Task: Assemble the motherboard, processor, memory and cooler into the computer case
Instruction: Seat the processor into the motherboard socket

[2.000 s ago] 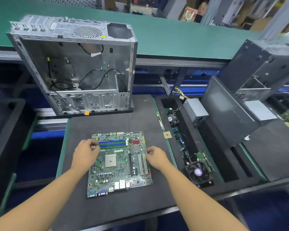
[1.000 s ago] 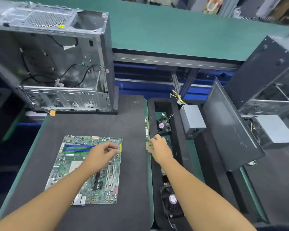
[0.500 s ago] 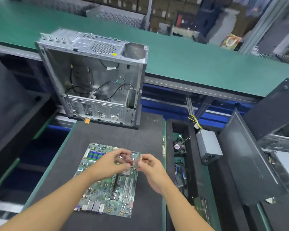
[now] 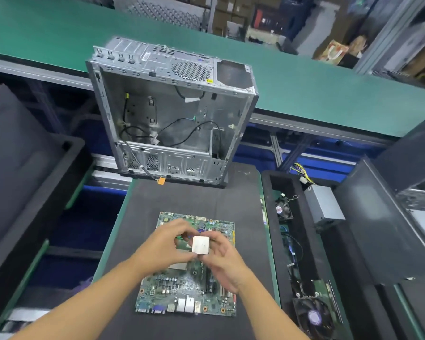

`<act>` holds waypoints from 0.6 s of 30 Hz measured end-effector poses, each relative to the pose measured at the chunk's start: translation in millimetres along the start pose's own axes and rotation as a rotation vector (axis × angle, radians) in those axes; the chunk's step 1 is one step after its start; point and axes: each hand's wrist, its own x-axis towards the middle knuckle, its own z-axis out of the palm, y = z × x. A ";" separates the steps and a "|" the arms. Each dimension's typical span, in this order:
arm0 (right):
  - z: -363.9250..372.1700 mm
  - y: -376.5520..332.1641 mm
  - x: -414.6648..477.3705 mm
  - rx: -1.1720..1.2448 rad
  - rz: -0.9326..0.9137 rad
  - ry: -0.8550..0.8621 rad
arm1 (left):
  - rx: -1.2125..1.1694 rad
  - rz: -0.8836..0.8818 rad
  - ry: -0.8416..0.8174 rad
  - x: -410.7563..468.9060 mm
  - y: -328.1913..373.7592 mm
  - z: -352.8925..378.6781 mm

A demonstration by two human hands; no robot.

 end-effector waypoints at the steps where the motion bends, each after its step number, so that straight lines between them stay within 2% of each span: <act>1: 1.7 2.6 -0.5 0.005 0.016 0.026 | 0.031 0.021 -0.001 -1.4 -2.6 -0.9; 4: 4.4 7.2 -1.4 -0.001 0.050 0.062 | 0.063 0.064 -0.024 -3.9 -8.7 -3.3; 10: -5.5 6.3 -1.9 -0.041 0.045 0.020 | 0.219 0.098 -0.101 -6.9 -17.7 -10.9; 18: 6.0 -5.0 -1.6 -0.220 0.013 0.039 | 0.335 0.179 -0.057 -15.9 -8.4 -12.3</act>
